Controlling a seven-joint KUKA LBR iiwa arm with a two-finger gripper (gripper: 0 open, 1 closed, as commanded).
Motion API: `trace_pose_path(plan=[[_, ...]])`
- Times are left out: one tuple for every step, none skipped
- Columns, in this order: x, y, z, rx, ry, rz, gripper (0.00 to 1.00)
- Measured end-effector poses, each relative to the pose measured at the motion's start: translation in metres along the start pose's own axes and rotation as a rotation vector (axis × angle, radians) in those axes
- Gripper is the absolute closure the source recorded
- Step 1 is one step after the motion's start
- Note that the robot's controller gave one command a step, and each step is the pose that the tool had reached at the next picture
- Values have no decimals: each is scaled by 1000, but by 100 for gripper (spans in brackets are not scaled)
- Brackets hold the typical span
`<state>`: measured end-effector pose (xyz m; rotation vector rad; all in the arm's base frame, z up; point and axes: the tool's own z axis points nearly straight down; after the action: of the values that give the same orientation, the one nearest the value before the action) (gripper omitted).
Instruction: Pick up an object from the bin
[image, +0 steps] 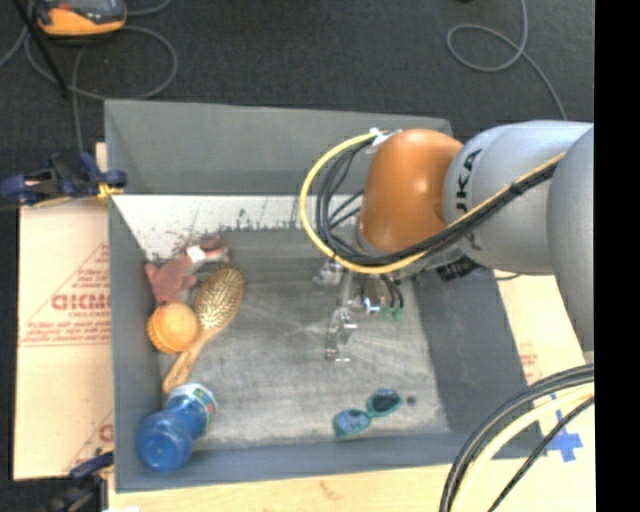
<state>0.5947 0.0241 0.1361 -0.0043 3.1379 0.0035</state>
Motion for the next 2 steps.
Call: trace_pose_path(plan=[[0, 0, 0, 0, 0, 0, 0], [-38, -8, 48, 4, -8, -39, 0]])
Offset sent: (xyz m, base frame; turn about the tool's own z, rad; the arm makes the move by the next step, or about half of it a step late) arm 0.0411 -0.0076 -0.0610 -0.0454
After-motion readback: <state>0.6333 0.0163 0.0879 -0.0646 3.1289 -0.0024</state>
